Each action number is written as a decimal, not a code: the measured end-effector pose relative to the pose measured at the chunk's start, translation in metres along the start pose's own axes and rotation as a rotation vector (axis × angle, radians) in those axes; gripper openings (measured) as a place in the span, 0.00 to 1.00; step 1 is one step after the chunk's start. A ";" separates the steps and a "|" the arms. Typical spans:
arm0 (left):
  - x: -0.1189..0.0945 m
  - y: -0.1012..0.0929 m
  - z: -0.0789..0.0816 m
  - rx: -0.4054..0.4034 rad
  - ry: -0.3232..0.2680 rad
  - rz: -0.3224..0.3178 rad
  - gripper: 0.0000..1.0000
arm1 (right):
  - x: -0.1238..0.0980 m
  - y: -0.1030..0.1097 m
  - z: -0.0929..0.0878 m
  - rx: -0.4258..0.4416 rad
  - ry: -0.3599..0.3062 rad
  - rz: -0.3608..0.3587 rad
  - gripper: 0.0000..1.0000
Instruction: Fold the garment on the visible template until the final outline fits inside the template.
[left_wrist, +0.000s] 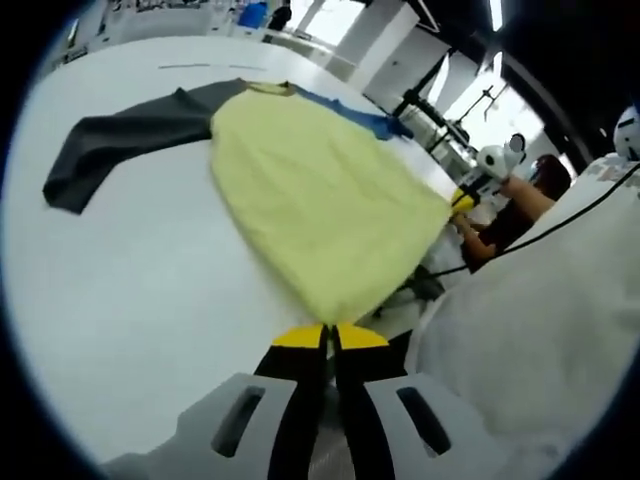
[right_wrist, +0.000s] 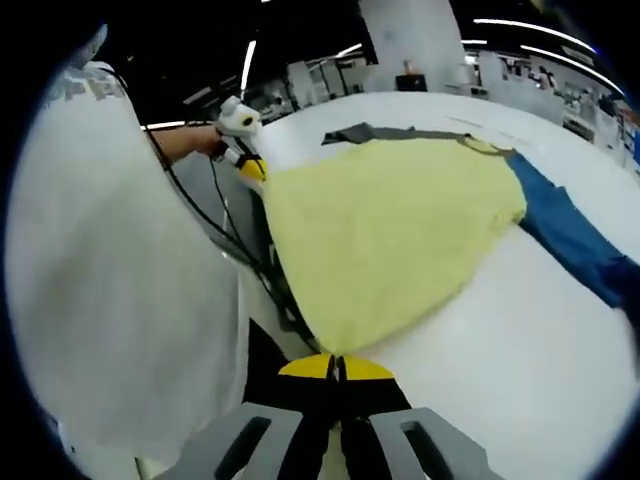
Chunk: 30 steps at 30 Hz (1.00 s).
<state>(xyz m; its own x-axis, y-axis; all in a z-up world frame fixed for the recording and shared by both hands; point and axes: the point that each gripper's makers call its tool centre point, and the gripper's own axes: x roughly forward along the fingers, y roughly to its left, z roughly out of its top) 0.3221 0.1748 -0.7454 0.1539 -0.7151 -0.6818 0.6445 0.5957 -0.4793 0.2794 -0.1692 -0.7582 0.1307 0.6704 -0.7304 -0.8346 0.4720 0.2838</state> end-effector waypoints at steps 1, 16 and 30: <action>0.001 0.000 -0.001 -0.002 0.002 -0.001 0.00 | 0.000 -0.001 -0.004 -0.009 0.020 -0.007 0.00; 0.010 0.000 -0.018 -0.003 0.023 -0.019 0.00 | 0.004 -0.003 -0.010 0.011 0.024 0.003 0.00; 0.001 0.001 -0.006 0.048 -0.046 -0.014 0.06 | -0.005 -0.004 0.002 0.041 -0.044 0.006 0.12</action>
<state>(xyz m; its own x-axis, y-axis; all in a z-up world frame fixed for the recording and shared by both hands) 0.3185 0.1766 -0.7502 0.1785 -0.7397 -0.6488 0.6819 0.5683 -0.4604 0.2833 -0.1734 -0.7540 0.1501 0.6977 -0.7005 -0.8130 0.4903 0.3141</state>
